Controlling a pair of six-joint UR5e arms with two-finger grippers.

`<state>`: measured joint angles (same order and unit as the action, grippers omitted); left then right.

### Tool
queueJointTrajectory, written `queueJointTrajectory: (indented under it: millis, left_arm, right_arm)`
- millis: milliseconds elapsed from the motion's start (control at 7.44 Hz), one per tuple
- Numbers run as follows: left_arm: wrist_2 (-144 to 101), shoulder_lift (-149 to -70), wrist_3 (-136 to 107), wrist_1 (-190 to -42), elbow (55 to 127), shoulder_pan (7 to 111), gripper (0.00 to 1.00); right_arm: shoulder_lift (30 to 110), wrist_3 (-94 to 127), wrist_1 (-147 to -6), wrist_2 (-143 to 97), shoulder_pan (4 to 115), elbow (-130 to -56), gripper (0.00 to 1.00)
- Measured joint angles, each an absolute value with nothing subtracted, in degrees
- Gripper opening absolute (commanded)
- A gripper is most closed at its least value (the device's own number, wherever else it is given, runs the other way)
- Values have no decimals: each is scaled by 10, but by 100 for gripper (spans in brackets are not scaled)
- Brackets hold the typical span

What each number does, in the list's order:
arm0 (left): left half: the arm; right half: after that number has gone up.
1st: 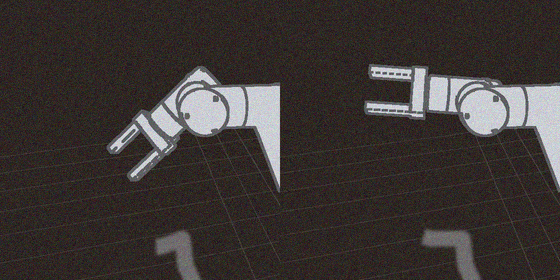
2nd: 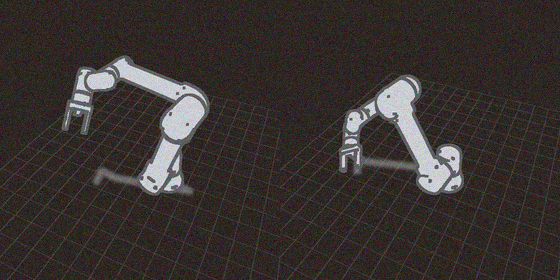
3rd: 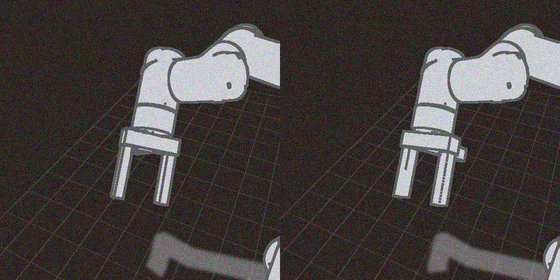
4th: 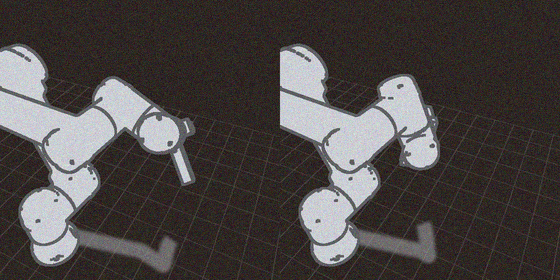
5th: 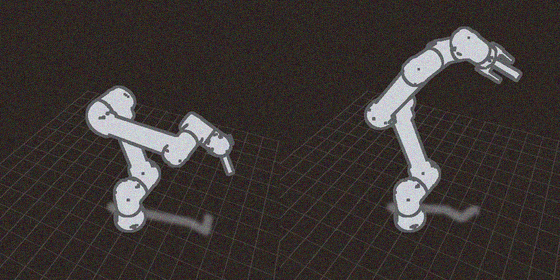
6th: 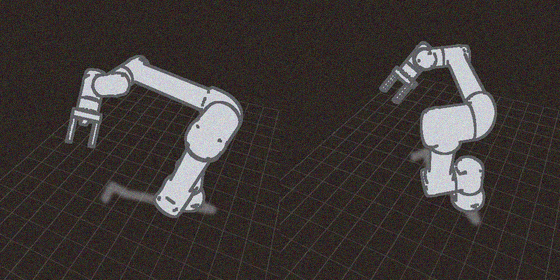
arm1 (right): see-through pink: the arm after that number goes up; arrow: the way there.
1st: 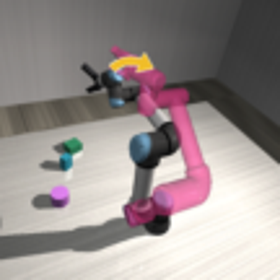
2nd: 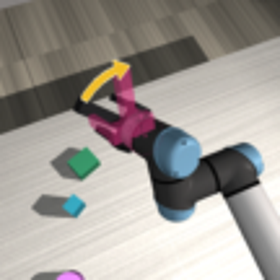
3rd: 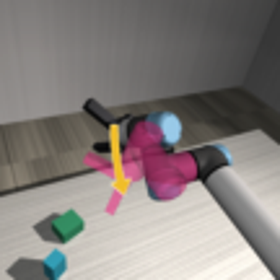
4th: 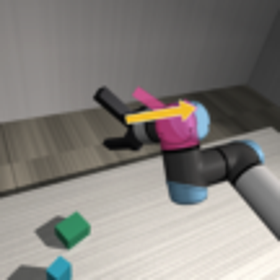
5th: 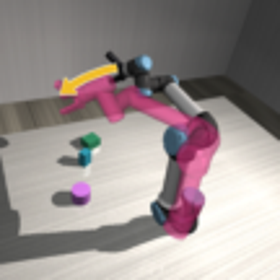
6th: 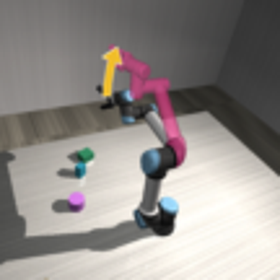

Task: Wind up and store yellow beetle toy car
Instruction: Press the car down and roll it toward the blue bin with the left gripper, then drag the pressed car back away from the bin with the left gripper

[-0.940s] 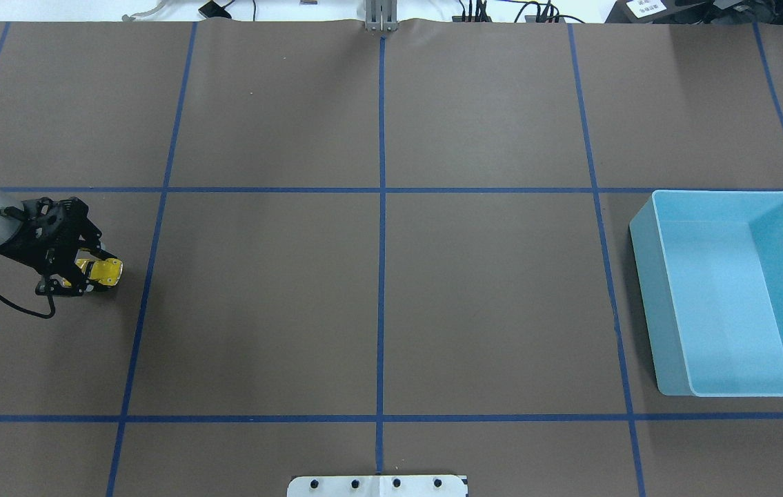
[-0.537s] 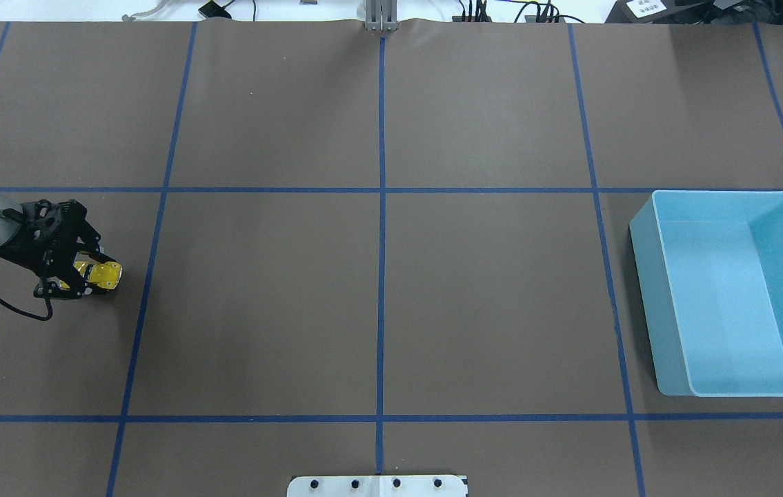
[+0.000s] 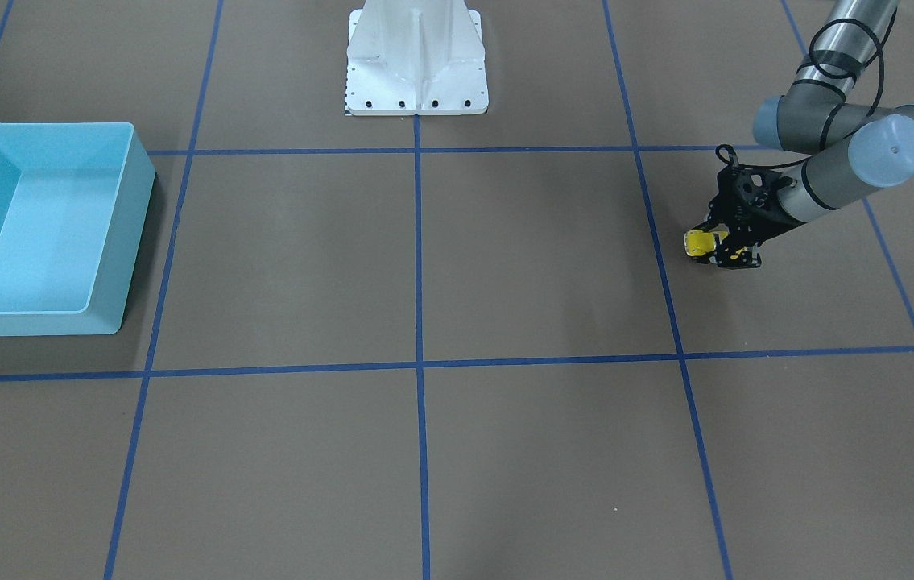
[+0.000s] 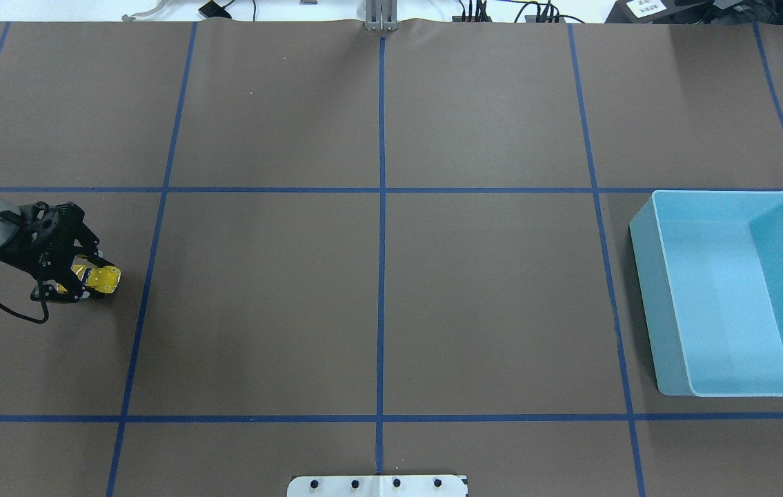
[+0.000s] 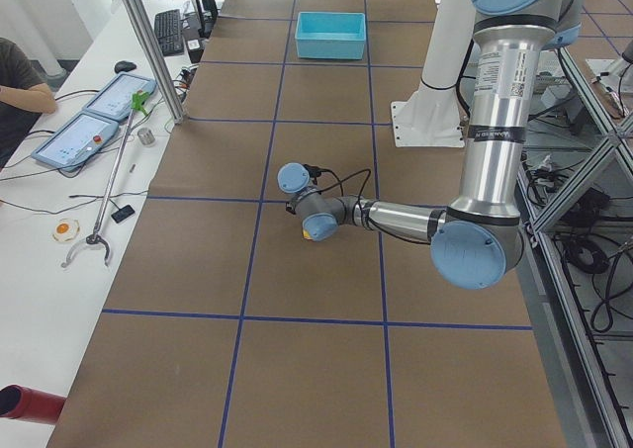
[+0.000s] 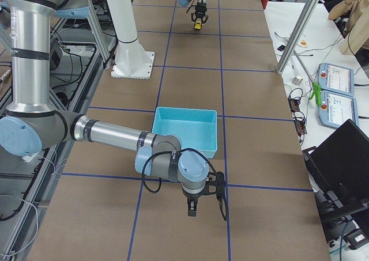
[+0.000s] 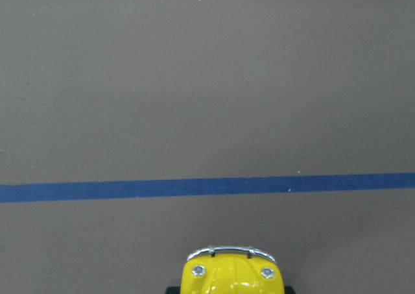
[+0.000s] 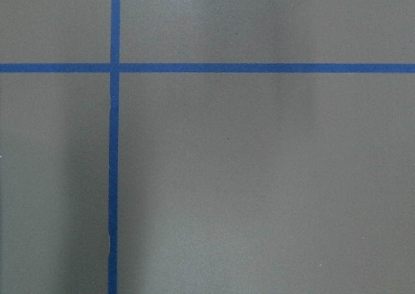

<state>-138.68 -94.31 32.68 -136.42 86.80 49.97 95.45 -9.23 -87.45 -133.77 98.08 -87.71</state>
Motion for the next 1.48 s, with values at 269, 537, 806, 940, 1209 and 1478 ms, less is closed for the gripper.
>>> queueJointTrajectory:
  millis: [269, 537, 806, 940, 1209, 1478]
  left_arm:
    - [-1390, -939, 327, -1373, 866, 500, 0]
    - [-1392, -938, 327, -1393, 853, 501, 0]
    - [-1393, -937, 328, -1405, 847, 505, 0]
    - [-1393, -937, 328, -1407, 847, 508, 0]
    - [-1394, -936, 328, -1411, 846, 511, 0]
    - [-1397, -934, 329, -1421, 840, 514, 0]
  right_arm:
    - [954, -92, -875, -1338, 981, -877, 100]
    - [954, -92, -875, -1338, 981, -876, 100]
    - [954, -92, -875, -1338, 981, -876, 100]
    - [954, -92, -875, -1338, 980, -876, 100]
    - [954, -91, -875, -1338, 980, -876, 100]
    - [954, -91, -875, -1338, 981, -876, 100]
